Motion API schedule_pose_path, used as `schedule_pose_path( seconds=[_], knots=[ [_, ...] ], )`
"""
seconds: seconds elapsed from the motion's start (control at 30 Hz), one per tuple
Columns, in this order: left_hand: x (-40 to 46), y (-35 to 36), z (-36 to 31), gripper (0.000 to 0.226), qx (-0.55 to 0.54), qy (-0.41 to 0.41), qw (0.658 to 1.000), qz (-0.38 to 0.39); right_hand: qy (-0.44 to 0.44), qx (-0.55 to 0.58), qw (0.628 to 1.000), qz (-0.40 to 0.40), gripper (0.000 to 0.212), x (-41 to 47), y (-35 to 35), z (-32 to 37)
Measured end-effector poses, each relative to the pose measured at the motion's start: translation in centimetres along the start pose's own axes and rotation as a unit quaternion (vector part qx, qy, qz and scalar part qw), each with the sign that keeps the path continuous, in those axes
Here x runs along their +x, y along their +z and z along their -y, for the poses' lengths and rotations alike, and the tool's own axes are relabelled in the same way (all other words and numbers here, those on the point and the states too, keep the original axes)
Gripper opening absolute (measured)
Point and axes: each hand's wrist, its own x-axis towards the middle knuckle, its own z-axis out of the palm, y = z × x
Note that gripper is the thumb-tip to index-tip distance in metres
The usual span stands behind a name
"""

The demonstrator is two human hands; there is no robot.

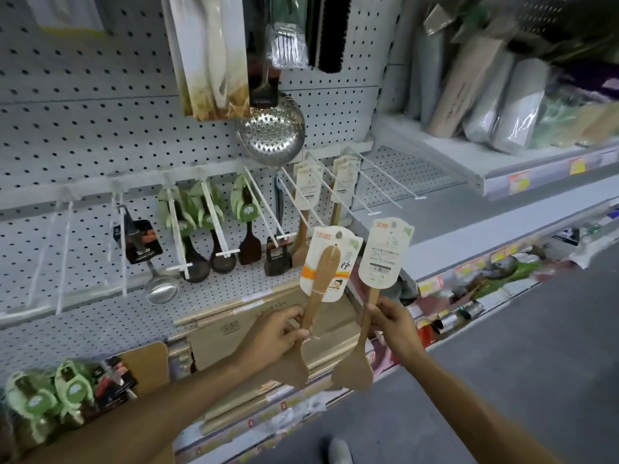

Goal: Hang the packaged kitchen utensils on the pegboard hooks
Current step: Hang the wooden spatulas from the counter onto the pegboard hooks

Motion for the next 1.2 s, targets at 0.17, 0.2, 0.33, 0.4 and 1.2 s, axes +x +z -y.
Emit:
schedule_pose_path(
  seconds=[0.17, 0.2, 0.33, 0.4, 1.2],
  knots=[
    [2.8, 2.5, -0.9, 0.015, 0.0, -0.014, 0.999, -0.03, -0.001, -0.023, 0.999, 0.037, 0.021, 3.9, -3.3, -1.1],
    [3.2, 3.0, -1.2, 0.015, -0.001, -0.016, 0.999, -0.038, 0.005, -0.023, 0.999, 0.042, 0.022, 4.5, -3.9, -1.3],
    [5.1, 5.1, -2.3, 0.015, -0.005, -0.034, 0.998, -0.056, 0.012, -0.037, 0.996, 0.077, 0.025, 7.1, -6.7, -2.5],
    [6.0, 6.0, -3.0, 0.016, -0.006, -0.039, 0.997, -0.068, 0.012, -0.043, 0.995, 0.092, 0.027, 8.3, -8.1, -3.0],
    [10.5, 11.5, -5.5, 0.01, -0.019, -0.104, 0.979, -0.173, 0.019, -0.072, 0.98, 0.186, 0.02, 17.6, -10.2, -1.6]
  ],
)
